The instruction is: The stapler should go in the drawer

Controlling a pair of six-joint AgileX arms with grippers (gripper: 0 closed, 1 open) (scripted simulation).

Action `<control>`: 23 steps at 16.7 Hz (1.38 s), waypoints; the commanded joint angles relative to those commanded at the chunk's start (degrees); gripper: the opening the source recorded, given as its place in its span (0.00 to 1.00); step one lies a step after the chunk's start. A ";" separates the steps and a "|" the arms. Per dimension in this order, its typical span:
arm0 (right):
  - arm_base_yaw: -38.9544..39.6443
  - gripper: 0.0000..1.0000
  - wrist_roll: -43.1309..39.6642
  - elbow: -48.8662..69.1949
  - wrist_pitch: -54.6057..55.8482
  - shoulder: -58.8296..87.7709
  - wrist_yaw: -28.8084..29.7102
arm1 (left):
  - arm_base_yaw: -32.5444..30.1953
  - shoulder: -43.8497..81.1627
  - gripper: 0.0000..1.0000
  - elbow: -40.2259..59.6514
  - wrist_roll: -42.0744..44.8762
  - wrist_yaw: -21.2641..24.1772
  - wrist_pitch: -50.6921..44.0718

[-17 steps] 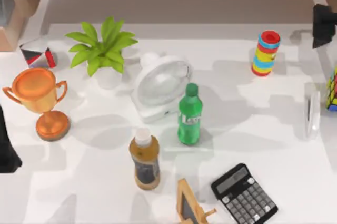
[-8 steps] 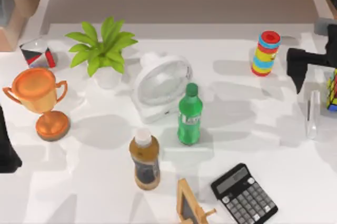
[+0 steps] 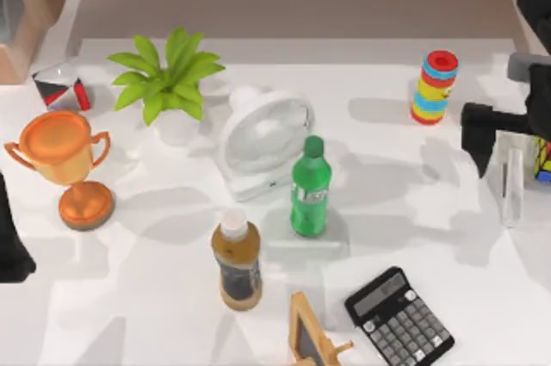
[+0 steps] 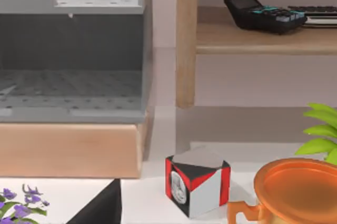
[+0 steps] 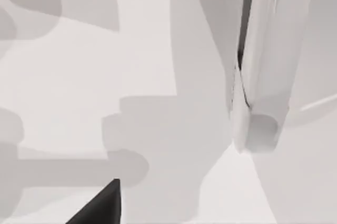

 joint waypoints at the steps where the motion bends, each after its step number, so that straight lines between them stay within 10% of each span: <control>1: 0.02 1.00 0.02 -0.90 1.00 0.09 0.01 | 0.00 0.00 1.00 0.00 0.00 0.00 0.00; 13: -2.51 1.00 -2.34 -1.21 11.54 10.22 0.07 | 0.00 0.00 1.00 0.00 0.00 0.00 0.00; 23: -2.51 0.25 -2.34 -1.21 11.54 10.22 0.07 | 0.00 0.00 1.00 0.00 0.00 0.00 0.00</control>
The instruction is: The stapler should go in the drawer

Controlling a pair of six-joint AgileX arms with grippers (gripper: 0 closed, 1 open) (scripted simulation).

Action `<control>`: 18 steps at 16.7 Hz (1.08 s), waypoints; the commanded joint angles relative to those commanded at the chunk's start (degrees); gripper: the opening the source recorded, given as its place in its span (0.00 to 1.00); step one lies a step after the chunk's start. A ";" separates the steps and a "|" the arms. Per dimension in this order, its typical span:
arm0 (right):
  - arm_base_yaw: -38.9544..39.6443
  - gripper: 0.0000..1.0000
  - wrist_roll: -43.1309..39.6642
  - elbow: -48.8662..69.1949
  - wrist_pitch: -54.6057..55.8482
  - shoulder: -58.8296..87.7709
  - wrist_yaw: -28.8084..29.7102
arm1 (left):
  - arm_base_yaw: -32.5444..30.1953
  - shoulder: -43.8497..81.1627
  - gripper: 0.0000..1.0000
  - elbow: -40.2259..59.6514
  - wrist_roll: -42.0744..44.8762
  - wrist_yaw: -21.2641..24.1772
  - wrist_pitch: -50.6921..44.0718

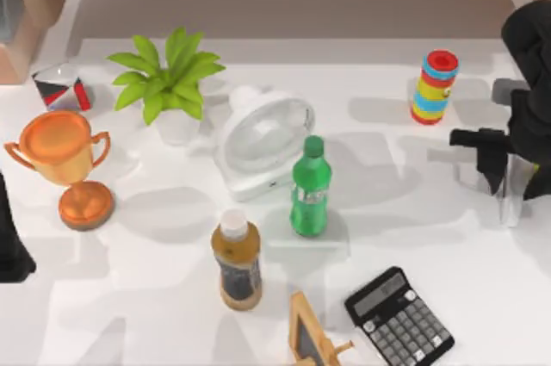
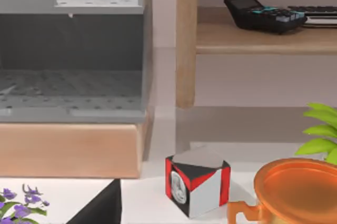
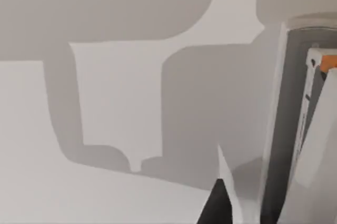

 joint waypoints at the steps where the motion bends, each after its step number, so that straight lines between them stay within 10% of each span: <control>1: 0.00 0.17 0.00 0.00 0.00 0.00 0.00 | 0.00 0.00 1.00 0.00 0.00 0.00 0.00; 4: 0.00 0.00 0.00 0.00 0.00 0.00 0.00 | 0.00 0.00 1.00 0.00 0.00 0.00 0.00; 18: 1.96 0.00 3.06 -0.92 -4.64 -3.29 1.43 | 0.00 0.00 1.00 0.00 0.00 0.00 0.00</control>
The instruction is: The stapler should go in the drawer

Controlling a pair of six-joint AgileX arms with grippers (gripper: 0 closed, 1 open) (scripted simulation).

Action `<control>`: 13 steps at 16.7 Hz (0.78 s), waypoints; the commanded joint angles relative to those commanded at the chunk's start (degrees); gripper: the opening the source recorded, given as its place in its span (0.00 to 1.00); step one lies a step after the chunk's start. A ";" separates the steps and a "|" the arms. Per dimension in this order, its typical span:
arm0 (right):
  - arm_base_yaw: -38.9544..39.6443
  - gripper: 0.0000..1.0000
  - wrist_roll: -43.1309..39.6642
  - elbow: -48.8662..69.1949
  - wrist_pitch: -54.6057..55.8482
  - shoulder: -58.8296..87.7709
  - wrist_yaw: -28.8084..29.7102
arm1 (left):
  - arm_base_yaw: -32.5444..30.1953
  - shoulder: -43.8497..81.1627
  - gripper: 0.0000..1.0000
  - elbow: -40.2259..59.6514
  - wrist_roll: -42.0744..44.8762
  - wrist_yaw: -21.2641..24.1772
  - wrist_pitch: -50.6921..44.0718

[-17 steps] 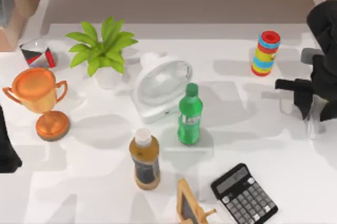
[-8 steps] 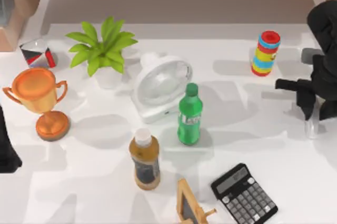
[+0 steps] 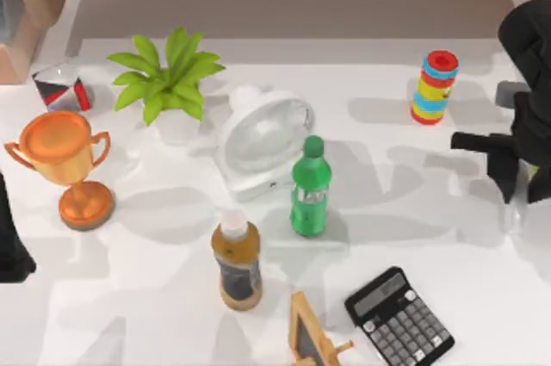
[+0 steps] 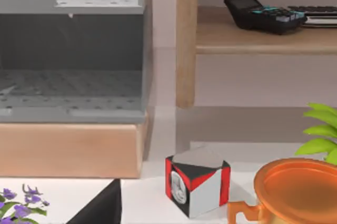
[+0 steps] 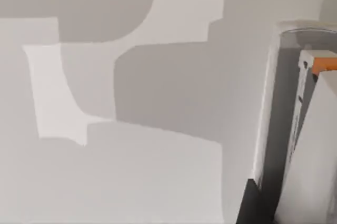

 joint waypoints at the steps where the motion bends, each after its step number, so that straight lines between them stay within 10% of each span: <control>1: 0.49 0.00 0.09 0.52 -0.75 -0.69 0.06 | 0.00 0.00 1.00 0.00 0.00 0.00 0.00; 13: -1.55 0.00 -3.02 4.18 -1.99 0.18 -1.65 | 0.00 0.00 1.00 0.00 0.00 0.00 0.00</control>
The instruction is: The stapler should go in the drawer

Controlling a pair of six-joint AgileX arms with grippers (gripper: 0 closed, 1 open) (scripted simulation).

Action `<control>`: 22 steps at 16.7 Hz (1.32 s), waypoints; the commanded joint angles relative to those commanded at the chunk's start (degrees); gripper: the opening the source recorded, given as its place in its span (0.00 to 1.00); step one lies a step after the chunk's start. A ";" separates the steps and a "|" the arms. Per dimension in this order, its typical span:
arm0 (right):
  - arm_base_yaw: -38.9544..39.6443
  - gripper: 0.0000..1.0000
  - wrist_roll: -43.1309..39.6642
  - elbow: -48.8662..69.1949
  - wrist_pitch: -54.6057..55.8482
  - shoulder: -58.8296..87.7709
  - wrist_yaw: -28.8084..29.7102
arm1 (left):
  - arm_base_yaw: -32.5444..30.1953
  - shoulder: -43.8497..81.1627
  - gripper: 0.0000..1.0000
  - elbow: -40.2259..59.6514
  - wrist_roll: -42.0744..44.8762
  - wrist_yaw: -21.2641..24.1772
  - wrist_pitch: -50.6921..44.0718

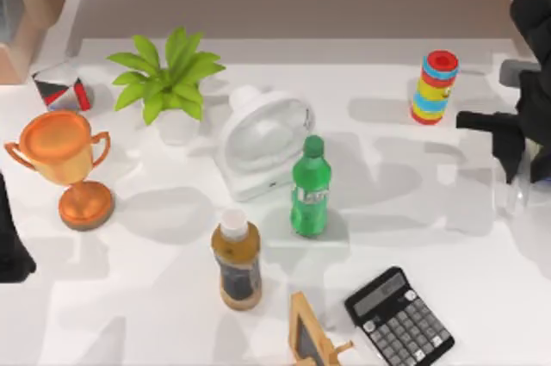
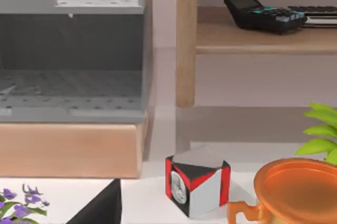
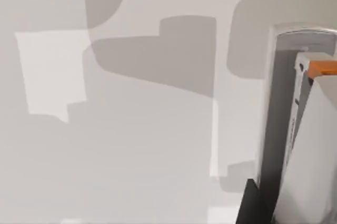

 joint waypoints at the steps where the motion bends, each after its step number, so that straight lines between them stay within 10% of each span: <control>1: 0.15 0.00 -0.19 0.25 -1.11 -0.47 -0.41 | 0.00 0.00 1.00 0.00 0.00 0.00 0.00; 11: -10.78 0.00 -12.40 25.65 -14.13 -2.27 -4.35 | 0.00 0.00 1.00 0.00 0.00 0.00 0.00; 22: -30.27 0.00 -37.33 61.21 -24.49 28.41 -0.61 | 0.00 0.00 1.00 0.00 0.00 0.00 0.00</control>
